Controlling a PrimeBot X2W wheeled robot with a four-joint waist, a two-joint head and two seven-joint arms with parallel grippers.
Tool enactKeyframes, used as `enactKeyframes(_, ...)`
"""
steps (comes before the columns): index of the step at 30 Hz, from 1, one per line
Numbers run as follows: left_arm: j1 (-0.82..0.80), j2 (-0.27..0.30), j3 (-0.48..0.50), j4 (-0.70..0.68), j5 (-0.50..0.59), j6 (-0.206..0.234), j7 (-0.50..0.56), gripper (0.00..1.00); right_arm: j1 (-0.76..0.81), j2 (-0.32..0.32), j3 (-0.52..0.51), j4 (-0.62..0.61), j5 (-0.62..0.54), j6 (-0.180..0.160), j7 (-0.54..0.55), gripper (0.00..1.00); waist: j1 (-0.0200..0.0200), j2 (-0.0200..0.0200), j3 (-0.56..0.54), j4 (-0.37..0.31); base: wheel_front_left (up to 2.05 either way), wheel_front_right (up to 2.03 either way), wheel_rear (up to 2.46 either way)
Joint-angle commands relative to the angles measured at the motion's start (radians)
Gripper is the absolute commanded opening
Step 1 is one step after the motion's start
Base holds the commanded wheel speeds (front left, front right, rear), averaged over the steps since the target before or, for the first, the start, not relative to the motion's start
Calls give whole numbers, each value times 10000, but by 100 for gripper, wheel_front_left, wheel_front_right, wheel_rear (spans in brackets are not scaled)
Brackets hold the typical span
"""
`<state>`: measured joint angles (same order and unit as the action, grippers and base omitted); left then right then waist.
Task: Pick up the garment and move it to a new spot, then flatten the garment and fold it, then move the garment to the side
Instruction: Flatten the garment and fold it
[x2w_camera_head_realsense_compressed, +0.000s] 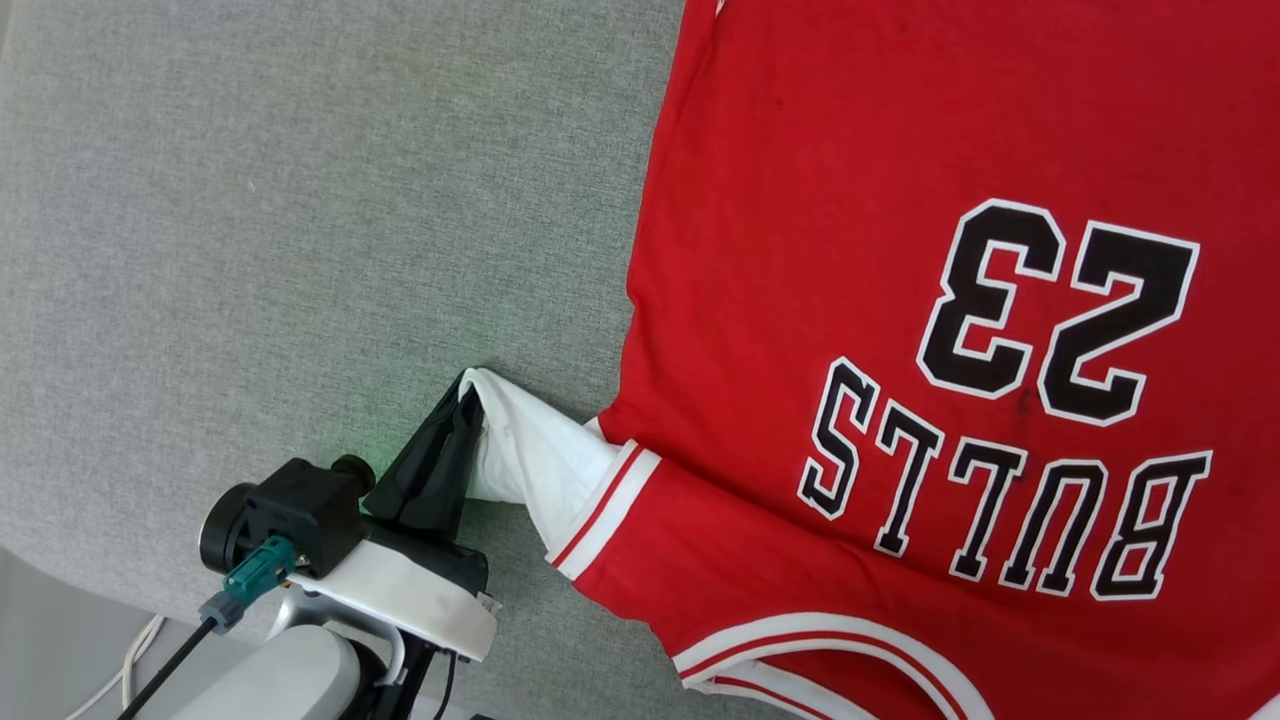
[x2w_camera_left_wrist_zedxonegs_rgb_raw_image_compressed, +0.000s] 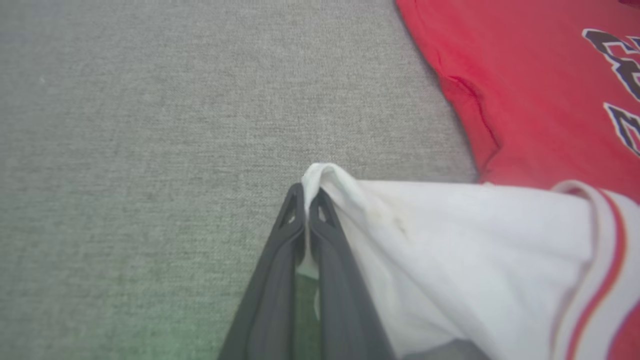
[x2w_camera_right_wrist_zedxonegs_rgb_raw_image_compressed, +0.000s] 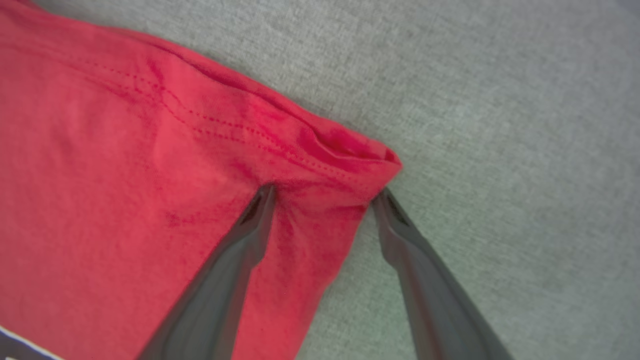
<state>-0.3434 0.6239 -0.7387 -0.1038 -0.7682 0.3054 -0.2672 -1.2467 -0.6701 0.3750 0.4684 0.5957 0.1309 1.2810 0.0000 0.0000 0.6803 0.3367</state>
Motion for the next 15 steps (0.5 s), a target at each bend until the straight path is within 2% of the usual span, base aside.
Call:
enactKeyframes(1,-100,-76,28,52,63,-4,51,0,1155,108,314,367,37,-4,206,69,0,0,-7,-3,0,0,0)
enactKeyframes(2,-87,-102,49,46,81,-19,50,0,1241,97,237,375,43,-4,136,0,0,0,-23,-8,0,0,0)
enactKeyframes(9,248,-130,207,205,155,-25,42,0,849,104,-26,24,-46,-4,-566,0,0,0,-678,-307,0,0,0)
enactKeyframes(13,480,-73,358,223,162,131,39,0,756,158,173,-305,257,-4,-1037,0,0,0,-1331,-646,0,0,0)
enactKeyframes(15,668,-1,436,161,117,215,39,0,953,-70,526,-519,473,-5,-1167,0,0,0,-1689,-854,0,0,0)
